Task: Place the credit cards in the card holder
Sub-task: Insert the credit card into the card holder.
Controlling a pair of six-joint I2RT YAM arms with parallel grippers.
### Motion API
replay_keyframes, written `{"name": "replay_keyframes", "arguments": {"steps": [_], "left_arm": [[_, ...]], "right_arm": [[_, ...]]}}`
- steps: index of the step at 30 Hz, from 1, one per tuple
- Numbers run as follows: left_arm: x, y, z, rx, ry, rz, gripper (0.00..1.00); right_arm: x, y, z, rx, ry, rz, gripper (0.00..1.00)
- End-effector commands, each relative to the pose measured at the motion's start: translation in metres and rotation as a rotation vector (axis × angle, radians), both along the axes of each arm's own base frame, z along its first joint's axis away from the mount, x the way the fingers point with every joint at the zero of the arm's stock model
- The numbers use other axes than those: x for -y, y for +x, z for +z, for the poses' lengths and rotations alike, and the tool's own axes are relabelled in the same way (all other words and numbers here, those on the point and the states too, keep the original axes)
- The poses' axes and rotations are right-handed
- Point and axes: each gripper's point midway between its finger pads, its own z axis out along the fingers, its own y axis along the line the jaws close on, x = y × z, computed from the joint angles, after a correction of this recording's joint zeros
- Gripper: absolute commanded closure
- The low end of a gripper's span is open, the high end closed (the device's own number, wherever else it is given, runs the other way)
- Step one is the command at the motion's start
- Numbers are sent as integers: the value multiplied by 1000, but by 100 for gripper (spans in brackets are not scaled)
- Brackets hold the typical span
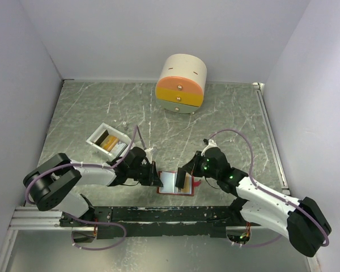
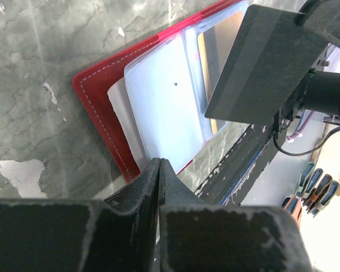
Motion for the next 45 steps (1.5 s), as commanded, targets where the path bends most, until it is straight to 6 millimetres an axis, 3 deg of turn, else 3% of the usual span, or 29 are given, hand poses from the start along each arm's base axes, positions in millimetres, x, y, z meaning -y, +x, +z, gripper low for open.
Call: {"name": "replay_keyframes", "arguments": {"steps": [1, 28, 45], "left_arm": [[-1, 0, -6, 31, 9, -8, 88], [-6, -6, -16, 9, 20, -12, 87], [-6, -8, -21, -5, 28, -10, 87]], "right_arm": [[-4, 4, 3, 14, 35, -4, 100], [4, 0, -31, -2, -20, 3, 100], [-4, -5, -42, -7, 4, 55, 100]]}}
